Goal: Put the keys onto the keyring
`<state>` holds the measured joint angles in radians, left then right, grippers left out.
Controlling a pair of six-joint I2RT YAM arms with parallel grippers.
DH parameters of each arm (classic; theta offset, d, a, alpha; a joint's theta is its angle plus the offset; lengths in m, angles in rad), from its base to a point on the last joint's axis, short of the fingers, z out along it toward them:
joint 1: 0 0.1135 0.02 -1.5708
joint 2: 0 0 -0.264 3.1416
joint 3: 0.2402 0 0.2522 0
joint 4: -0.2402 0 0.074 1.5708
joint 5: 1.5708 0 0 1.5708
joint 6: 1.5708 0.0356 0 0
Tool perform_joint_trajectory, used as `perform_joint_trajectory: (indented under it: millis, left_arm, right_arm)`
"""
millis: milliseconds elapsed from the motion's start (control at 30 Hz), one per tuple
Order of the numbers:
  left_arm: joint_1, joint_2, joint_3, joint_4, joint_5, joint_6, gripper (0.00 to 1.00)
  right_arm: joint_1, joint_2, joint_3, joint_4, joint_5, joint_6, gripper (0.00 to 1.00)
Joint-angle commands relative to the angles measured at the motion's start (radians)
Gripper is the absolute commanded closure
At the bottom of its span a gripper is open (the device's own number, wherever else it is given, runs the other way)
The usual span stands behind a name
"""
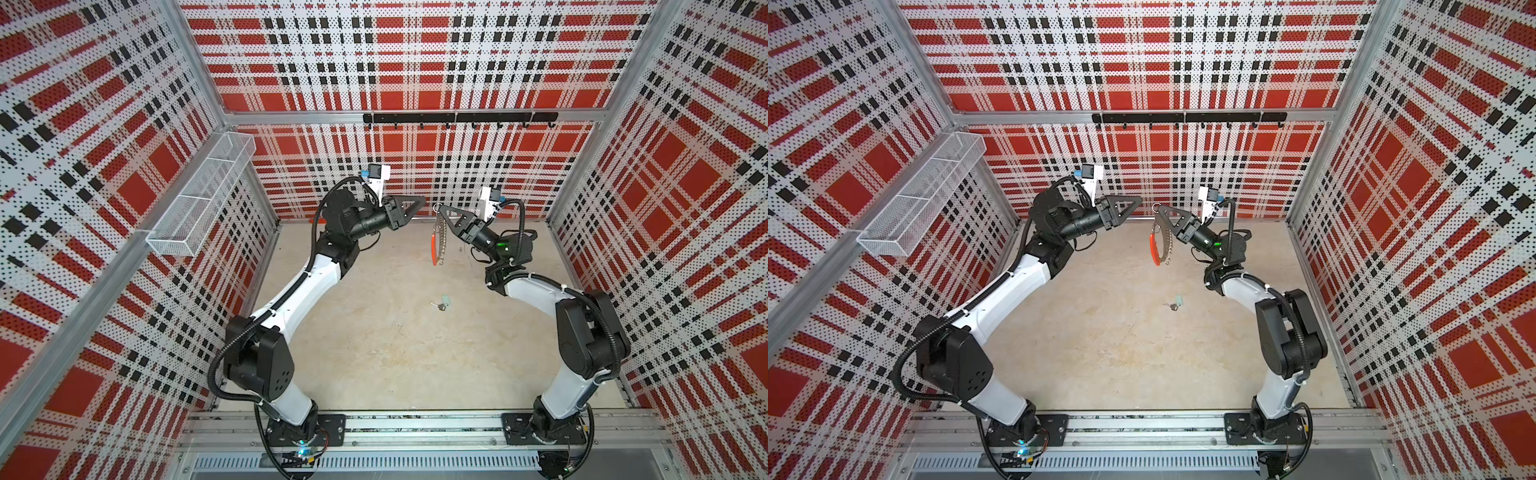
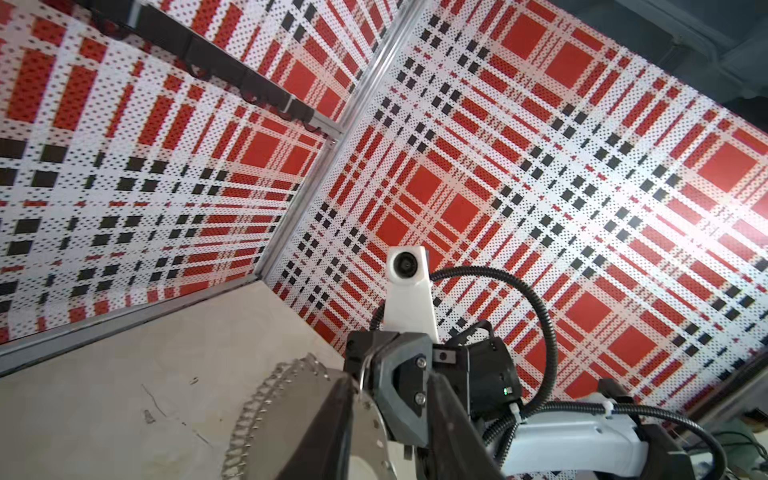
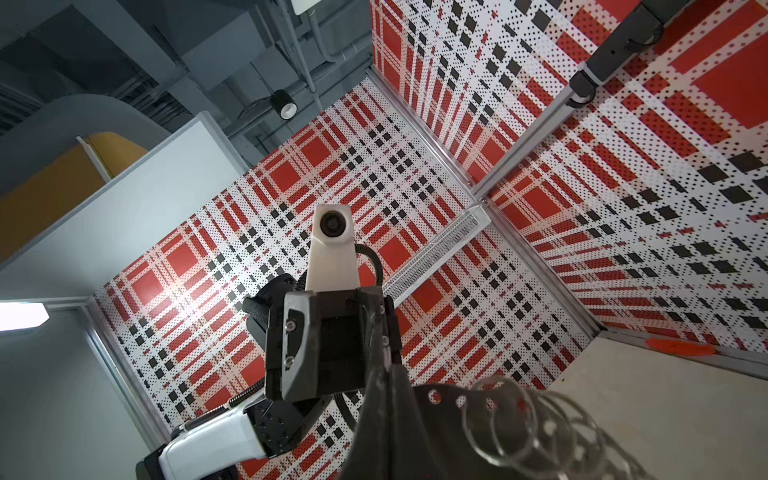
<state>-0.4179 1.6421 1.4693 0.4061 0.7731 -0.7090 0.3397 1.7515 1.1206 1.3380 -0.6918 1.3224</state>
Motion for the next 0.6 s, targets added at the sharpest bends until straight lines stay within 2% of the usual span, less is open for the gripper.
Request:
perform_joint_trajectory:
  millis: [0,467,567]
  left_arm:
    - [-0.025,0.046,0.043,0.050,0.050,-0.017,0.67]
    - [-0.038,0.092,0.028,0.225,0.069,-0.146,0.83]
    - [-0.044,0.102,0.034,0.233,0.078,-0.153,0.84]
  right_arm:
    - [0.009,0.002,0.031,0.104,0.031,0.037,1.00]
    - [0.014,-0.010,0.033,0.119,0.037,0.052,1.00]
    - [0.015,-0.013,0.033,0.116,0.031,0.049,1.00]
